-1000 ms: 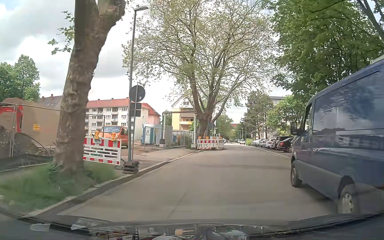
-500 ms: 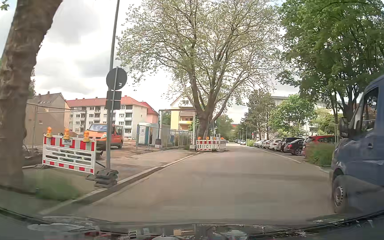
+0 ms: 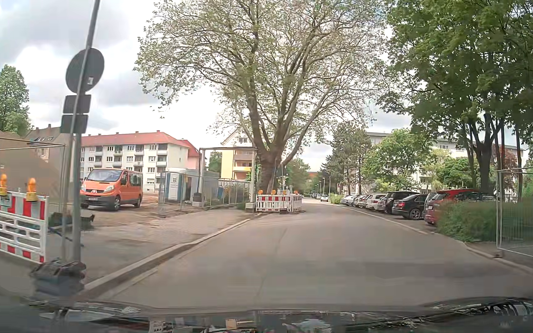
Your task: Follow the waypoints while adhering to traffic rules and regulations
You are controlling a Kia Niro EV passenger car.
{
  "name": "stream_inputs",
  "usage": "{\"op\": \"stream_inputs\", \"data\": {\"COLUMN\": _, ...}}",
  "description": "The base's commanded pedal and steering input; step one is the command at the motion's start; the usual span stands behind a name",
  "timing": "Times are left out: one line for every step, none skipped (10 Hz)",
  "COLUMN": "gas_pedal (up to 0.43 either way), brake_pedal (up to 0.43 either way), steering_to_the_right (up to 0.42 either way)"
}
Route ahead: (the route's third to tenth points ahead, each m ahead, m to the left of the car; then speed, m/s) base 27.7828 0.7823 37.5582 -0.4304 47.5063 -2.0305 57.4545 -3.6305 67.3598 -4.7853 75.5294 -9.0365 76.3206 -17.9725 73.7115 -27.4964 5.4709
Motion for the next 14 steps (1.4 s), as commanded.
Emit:
{"op": "stream_inputs", "data": {"gas_pedal": 0.098, "brake_pedal": 0.0, "steering_to_the_right": 0.129}}
{"op": "stream_inputs", "data": {"gas_pedal": 0.098, "brake_pedal": 0.0, "steering_to_the_right": 0.141}}
{"op": "stream_inputs", "data": {"gas_pedal": 0.098, "brake_pedal": 0.0, "steering_to_the_right": 0.148}}
{"op": "stream_inputs", "data": {"gas_pedal": 0.098, "brake_pedal": 0.0, "steering_to_the_right": 0.151}}
{"op": "stream_inputs", "data": {"gas_pedal": 0.098, "brake_pedal": 0.0, "steering_to_the_right": 0.151}}
{"op": "stream_inputs", "data": {"gas_pedal": 0.098, "brake_pedal": 0.0, "steering_to_the_right": 0.147}}
{"op": "stream_inputs", "data": {"gas_pedal": 0.098, "brake_pedal": 0.0, "steering_to_the_right": 0.141}}
{"op": "stream_inputs", "data": {"gas_pedal": 0.098, "brake_pedal": 0.0, "steering_to_the_right": 0.131}}
{"op": "stream_inputs", "data": {"gas_pedal": 0.098, "brake_pedal": 0.0, "steering_to_the_right": 0.121}}
{"op": "stream_inputs", "data": {"gas_pedal": 0.098, "brake_pedal": 0.0, "steering_to_the_right": 0.112}}
{"op": "stream_inputs", "data": {"gas_pedal": 0.098, "brake_pedal": 0.0, "steering_to_the_right": 0.099}}
{"op": "stream_inputs", "data": {"gas_pedal": 0.098, "brake_pedal": 0.0, "steering_to_the_right": 0.085}}
{"op": "stream_inputs", "data": {"gas_pedal": 0.098, "brake_pedal": 0.0, "steering_to_the_right": 0.068}}
{"op": "stream_inputs", "data": {"gas_pedal": 0.098, "brake_pedal": 0.0, "steering_to_the_right": 0.049}}
